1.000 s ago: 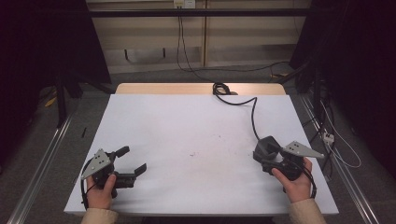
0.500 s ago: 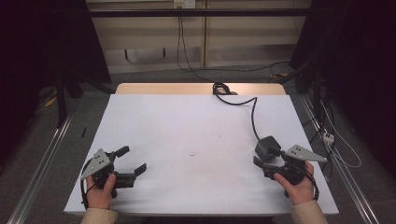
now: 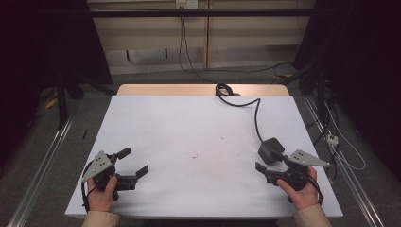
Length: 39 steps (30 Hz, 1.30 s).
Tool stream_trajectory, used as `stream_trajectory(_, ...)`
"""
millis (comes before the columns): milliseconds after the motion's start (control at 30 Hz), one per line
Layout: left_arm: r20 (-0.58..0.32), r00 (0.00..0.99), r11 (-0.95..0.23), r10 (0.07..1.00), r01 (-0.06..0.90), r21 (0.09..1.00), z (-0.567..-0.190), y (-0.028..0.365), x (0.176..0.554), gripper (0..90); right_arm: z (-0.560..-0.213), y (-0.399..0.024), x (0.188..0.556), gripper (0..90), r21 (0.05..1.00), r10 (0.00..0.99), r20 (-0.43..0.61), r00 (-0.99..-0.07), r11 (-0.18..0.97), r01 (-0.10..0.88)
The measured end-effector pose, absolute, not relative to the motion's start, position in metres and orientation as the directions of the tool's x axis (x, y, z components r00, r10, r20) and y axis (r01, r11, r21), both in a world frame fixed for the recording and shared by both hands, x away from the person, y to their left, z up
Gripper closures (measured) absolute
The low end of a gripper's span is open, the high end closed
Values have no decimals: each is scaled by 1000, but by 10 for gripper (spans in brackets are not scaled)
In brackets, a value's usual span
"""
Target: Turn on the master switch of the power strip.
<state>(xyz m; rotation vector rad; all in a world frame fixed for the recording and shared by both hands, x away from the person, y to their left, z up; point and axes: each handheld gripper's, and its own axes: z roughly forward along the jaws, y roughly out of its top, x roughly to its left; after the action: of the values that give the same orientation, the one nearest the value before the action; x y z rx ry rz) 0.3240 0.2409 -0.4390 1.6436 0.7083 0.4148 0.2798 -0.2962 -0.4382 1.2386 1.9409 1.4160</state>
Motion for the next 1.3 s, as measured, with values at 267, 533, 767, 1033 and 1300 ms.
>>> stream_trajectory(267, -117, 748, -76, 654, 218, 973, -439, 241, 324, 34, -442, -297, 272, 191, 908, 840, 132, -526, 110, 405)
stream_trajectory(533, -116, 749, -78, 652, 219, 973, -439, 240, 324, 34, -445, -301, 267, 184, 904, 839, 132, -528, 117, 412)
stream_trajectory(767, -114, 749, -81, 653, 219, 972, -439, 240, 324, 35, -448, -304, 264, 183, 903, 840, 124, -529, 125, 410)
stream_trajectory(1033, -114, 750, -82, 652, 219, 972, -439, 240, 324, 34, -450, -303, 264, 180, 900, 839, 121, -531, 133, 415)
stream_trajectory(1300, -114, 748, -82, 653, 219, 972, -439, 239, 325, 34, -451, -304, 265, 179, 898, 839, 112, -532, 144, 415)
